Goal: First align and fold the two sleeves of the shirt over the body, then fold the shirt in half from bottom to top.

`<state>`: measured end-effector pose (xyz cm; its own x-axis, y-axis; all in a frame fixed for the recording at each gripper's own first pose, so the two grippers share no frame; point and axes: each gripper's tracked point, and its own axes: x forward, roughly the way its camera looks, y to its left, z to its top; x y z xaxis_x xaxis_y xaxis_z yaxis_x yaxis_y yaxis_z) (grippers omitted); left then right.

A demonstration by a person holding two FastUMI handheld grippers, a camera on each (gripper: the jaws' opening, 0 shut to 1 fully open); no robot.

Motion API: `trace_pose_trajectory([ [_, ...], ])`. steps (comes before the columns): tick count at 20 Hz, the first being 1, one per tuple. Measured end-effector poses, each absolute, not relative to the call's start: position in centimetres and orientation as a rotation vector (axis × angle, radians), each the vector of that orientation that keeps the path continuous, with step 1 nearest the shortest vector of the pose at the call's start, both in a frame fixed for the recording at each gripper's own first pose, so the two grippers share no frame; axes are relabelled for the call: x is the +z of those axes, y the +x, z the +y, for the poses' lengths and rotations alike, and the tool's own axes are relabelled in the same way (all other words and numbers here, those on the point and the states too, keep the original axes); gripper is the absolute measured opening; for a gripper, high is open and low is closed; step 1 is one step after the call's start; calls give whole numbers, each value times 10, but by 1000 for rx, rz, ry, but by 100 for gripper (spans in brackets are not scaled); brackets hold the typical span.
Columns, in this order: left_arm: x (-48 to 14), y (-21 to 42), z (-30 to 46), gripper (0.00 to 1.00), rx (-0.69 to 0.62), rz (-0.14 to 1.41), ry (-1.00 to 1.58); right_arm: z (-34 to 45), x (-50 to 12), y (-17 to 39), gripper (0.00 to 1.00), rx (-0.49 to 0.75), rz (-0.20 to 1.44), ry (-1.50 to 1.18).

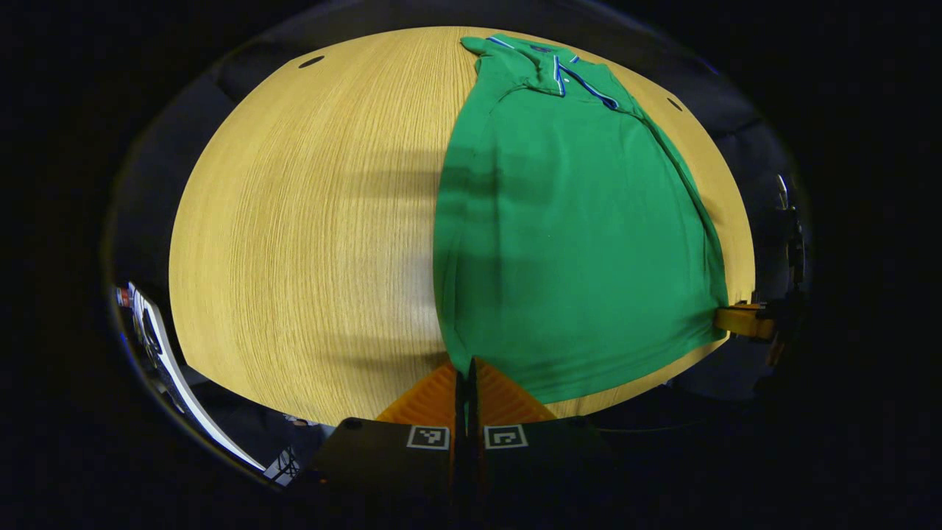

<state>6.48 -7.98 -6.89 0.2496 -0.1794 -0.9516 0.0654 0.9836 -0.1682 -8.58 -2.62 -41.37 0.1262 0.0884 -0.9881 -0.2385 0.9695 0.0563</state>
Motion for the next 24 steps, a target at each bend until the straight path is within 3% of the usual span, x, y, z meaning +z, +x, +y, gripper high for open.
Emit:
trace_pose_trajectory([
  [5,-42,85,-82,4,-182,1221,-65,-18,-393,-75,9,260,1386,-117],
  [8,-28,94,-84,3,-191,1182,-54,-14,-379,-63,0,259,1362,-99],
  [11,-8,115,-85,3,-187,1130,-58,-9,-356,-48,3,267,1320,-91],
  [24,129,265,-74,3,-137,774,-70,20,-208,97,2,310,958,-118],
])
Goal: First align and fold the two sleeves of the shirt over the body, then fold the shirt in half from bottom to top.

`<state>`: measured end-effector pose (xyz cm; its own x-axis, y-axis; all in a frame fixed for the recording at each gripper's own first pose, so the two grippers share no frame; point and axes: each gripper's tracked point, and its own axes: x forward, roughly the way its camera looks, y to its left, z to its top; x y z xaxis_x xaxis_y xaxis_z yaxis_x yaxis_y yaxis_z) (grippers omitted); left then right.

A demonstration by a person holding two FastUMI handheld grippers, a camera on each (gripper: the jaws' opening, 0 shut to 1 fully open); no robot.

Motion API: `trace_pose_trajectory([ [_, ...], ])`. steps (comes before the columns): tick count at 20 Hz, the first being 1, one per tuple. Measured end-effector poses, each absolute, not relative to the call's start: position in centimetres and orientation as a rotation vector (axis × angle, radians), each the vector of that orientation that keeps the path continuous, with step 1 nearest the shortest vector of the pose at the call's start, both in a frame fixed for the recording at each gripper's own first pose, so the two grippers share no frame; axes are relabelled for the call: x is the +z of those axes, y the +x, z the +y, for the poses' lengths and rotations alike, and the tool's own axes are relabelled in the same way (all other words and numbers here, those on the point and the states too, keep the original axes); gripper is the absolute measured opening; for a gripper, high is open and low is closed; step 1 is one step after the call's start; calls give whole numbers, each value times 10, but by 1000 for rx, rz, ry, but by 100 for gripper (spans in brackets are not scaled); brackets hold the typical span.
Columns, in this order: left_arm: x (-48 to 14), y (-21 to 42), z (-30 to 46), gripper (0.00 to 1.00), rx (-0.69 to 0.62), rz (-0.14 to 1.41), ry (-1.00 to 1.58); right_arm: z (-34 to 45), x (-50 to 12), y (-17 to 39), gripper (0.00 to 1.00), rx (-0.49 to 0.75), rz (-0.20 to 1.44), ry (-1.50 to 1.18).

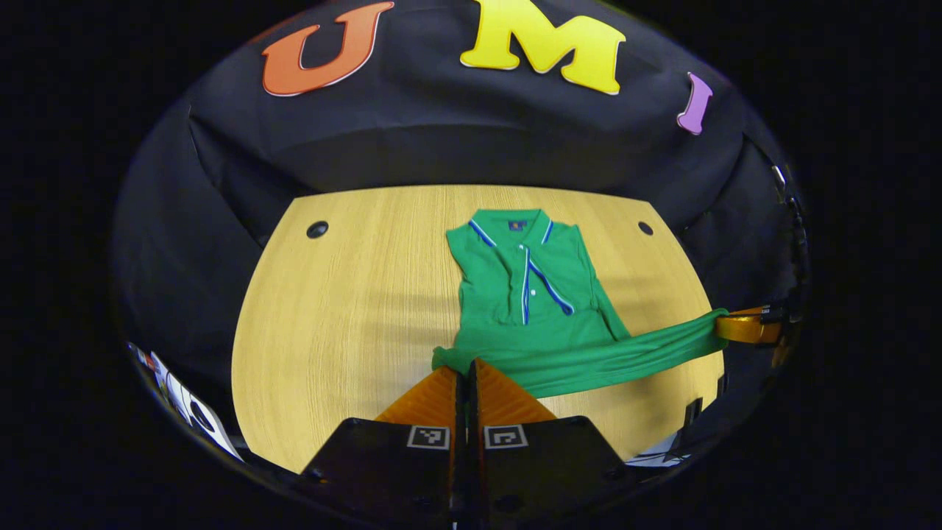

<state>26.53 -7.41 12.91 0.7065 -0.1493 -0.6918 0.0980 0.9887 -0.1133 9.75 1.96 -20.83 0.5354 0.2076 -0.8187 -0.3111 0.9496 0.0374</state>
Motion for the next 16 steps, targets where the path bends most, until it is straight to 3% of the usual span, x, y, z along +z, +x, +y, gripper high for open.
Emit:
trace_pose_trajectory([
  [8,134,358,-70,3,-96,705,-46,51,-191,202,2,297,828,-124],
  [16,94,476,-70,3,-33,622,-65,77,-227,316,0,272,755,-101],
])
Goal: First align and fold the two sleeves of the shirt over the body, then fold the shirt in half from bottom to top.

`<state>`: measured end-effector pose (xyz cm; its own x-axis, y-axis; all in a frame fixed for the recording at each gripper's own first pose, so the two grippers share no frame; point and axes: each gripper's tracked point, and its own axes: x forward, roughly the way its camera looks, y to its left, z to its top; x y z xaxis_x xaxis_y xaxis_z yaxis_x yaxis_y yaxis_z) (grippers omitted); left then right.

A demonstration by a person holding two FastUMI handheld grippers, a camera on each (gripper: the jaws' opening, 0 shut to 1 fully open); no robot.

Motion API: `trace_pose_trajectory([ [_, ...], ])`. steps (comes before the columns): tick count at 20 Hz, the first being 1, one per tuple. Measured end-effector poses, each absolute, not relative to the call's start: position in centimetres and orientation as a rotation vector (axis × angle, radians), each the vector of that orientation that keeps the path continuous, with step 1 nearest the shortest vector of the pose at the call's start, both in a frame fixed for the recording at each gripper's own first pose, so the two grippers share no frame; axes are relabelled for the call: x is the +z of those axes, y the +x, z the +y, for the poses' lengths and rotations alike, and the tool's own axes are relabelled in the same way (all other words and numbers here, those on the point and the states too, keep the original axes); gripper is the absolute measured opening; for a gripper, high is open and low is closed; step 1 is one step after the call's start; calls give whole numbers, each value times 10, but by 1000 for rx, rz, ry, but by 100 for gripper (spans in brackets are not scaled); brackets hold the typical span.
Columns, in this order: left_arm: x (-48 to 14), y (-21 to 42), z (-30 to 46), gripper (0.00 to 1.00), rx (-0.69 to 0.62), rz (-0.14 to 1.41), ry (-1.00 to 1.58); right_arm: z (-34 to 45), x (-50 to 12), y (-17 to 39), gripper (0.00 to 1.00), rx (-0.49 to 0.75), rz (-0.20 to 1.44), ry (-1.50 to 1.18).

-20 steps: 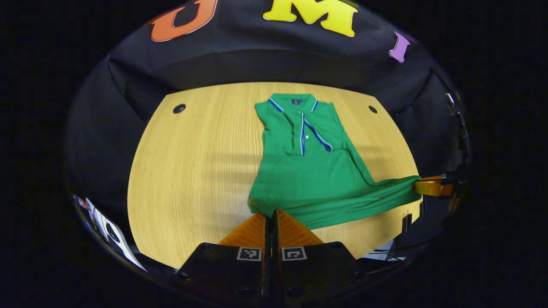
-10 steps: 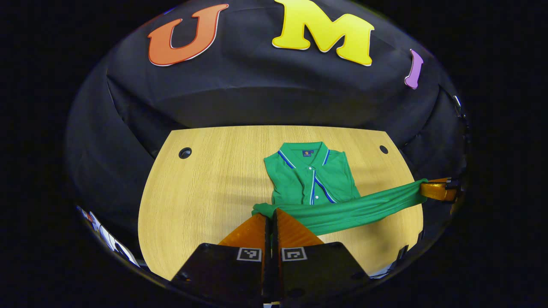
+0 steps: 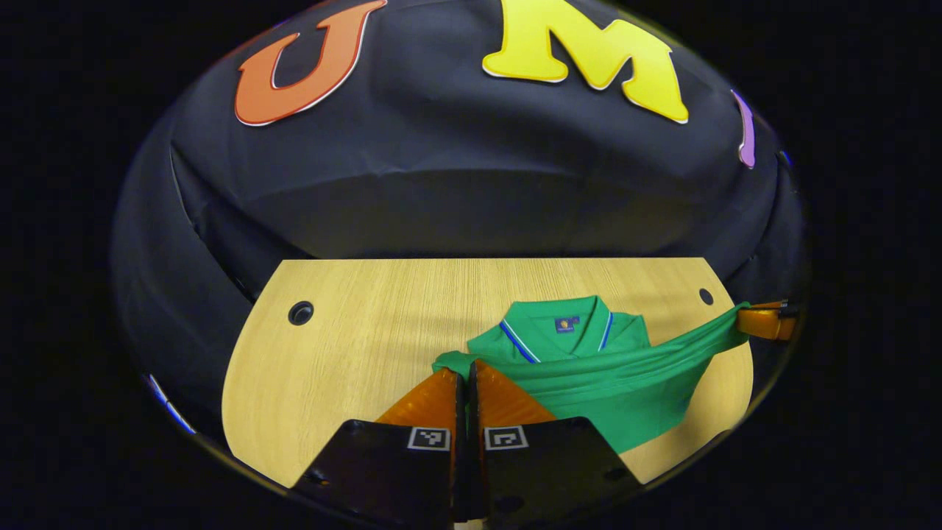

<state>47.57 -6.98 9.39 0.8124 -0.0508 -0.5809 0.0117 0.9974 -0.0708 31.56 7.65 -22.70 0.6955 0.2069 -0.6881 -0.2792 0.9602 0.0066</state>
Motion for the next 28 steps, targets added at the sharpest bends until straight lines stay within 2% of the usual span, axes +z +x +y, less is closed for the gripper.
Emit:
trace_pose_trajectory([
  [3,71,513,-67,3,-21,596,-13,89,-258,350,0,267,756,-88],
  [7,27,531,-61,3,14,664,21,95,-298,388,2,254,752,-104],
  [9,9,538,-53,3,27,690,35,92,-320,396,0,221,785,-108],
  [10,2,539,-51,3,22,694,34,91,-331,397,5,216,807,-100],
  [13,-13,546,-53,3,3,714,23,83,-350,398,2,204,854,-31],
  [14,-15,547,-55,0,-3,718,22,85,-353,399,2,213,863,10],
  [18,-22,553,-55,7,-15,700,17,86,-357,395,4,264,886,78],
  [19,-21,555,-56,23,-30,688,19,86,-357,396,4,275,881,75],
  [20,-19,555,-57,23,-40,679,0,85,-355,394,7,273,890,70],
  [21,-20,556,-64,35,-52,668,-37,88,-354,387,12,294,894,96],
  [22,-18,556,-69,35,-61,668,-64,93,-350,380,33,320,904,133],
  [25,-3,540,-63,92,-29,669,-91,88,-330,362,95,317,892,144],
  [26,11,535,-62,97,-28,648,-106,81,-319,356,88,298,864,121],
  [27,27,530,-65,100,-37,619,-128,77,-304,350,95,287,837,104],
  [28,46,523,-66,99,-46,592,-145,76,-287,341,95,283,814,99],
])
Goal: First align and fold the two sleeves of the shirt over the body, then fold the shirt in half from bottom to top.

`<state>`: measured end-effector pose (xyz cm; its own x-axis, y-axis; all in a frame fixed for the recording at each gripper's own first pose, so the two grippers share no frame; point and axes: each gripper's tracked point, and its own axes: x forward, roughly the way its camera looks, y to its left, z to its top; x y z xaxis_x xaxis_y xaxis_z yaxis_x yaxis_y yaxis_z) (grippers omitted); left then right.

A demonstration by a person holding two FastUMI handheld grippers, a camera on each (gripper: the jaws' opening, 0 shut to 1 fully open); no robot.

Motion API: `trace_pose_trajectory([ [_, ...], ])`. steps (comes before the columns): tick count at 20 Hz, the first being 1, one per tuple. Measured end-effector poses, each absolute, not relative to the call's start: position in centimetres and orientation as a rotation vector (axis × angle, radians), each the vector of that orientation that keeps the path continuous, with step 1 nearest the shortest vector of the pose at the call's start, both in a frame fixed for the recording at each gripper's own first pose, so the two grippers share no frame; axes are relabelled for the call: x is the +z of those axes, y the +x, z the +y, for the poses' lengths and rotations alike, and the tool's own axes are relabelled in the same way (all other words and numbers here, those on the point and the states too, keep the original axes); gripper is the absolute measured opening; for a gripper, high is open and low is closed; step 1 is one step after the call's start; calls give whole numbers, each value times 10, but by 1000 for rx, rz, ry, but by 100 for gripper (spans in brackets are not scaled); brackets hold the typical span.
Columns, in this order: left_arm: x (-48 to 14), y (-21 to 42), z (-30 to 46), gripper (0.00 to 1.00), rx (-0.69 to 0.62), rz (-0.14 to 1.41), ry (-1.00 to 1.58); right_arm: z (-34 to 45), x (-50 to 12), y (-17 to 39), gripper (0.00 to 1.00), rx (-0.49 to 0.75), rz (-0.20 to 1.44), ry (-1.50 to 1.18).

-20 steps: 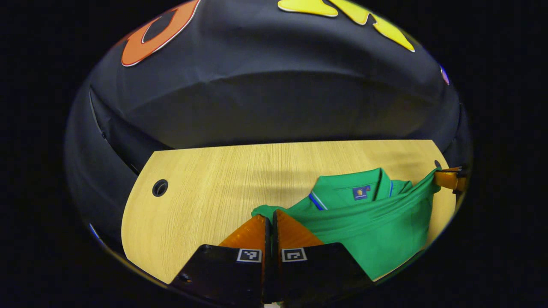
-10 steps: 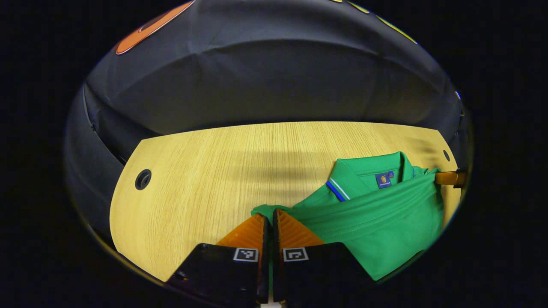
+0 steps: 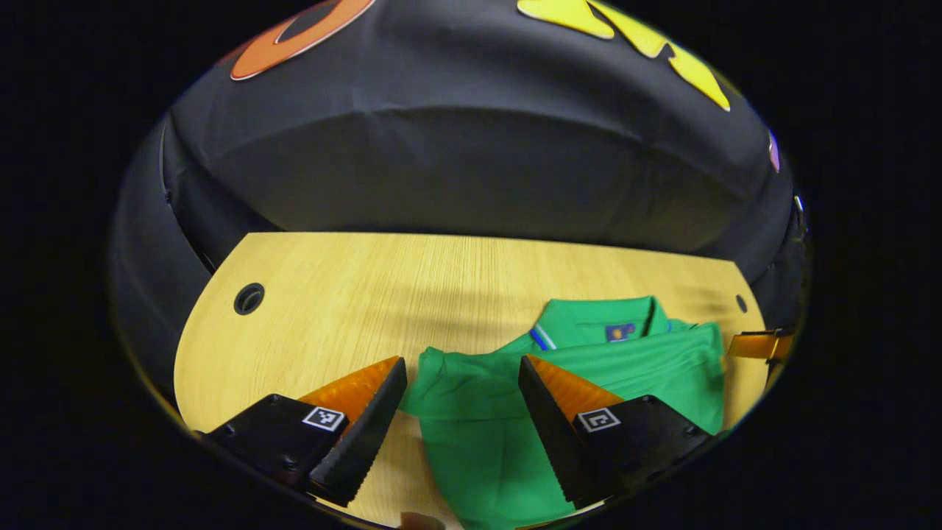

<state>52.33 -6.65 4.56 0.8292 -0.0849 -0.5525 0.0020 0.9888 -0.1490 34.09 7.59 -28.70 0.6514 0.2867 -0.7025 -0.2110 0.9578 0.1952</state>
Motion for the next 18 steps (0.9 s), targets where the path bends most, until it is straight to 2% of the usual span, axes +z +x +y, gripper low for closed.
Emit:
trace_pose_trajectory([
  [4,131,480,-49,98,-25,462,-121,75,-206,297,95,316,687,98],
  [5,154,465,-45,98,-21,428,-110,69,-182,286,100,307,638,71],
  [6,173,450,-44,98,-30,402,-101,66,-159,274,95,301,585,48],
  [10,246,382,-34,98,-39,300,-71,62,-71,215,96,296,391,4],
  [18,314,274,-29,98,-21,174,-57,55,26,96,97,256,128,-44],
])
